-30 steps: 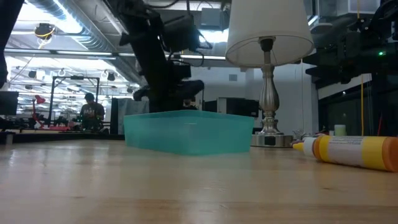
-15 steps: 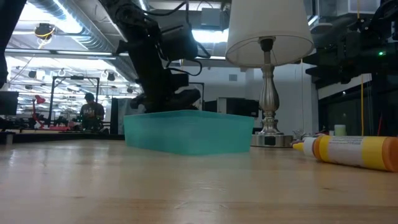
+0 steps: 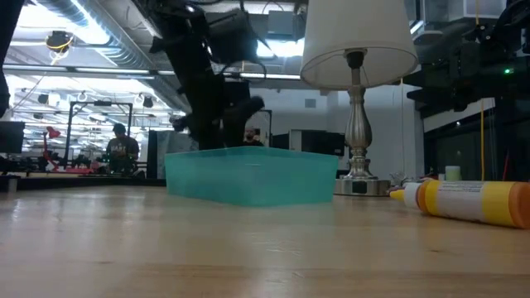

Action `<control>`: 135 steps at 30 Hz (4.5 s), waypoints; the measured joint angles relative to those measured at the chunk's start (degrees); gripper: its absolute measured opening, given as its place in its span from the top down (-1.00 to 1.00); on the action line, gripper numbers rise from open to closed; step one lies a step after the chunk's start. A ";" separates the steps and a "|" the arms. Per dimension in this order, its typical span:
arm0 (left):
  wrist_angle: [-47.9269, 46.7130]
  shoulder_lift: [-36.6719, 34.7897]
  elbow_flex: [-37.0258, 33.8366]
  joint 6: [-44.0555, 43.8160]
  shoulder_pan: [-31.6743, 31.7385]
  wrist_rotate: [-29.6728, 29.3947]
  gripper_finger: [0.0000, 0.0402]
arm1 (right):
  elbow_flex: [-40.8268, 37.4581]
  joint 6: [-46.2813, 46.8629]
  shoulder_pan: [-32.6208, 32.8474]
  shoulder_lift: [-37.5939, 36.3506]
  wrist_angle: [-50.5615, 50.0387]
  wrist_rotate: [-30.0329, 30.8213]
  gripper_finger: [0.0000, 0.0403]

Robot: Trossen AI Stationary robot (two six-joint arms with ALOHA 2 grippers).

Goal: Pick & Place food coloring
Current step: Put the large purple food coloring bottle into the green bin

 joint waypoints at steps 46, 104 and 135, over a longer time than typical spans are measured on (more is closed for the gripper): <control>5.68 -72.88 -36.61 25.38 -7.85 7.69 0.46 | 0.00 0.00 0.00 0.00 -0.02 -0.02 -0.97; 25.59 -99.07 -59.48 37.76 -1.75 8.87 0.98 | 0.00 0.00 0.00 0.00 -0.02 0.00 -0.97; 25.59 -99.07 -59.48 37.74 -1.75 8.87 0.94 | 0.00 1.19 -0.01 -0.01 0.17 0.03 -0.97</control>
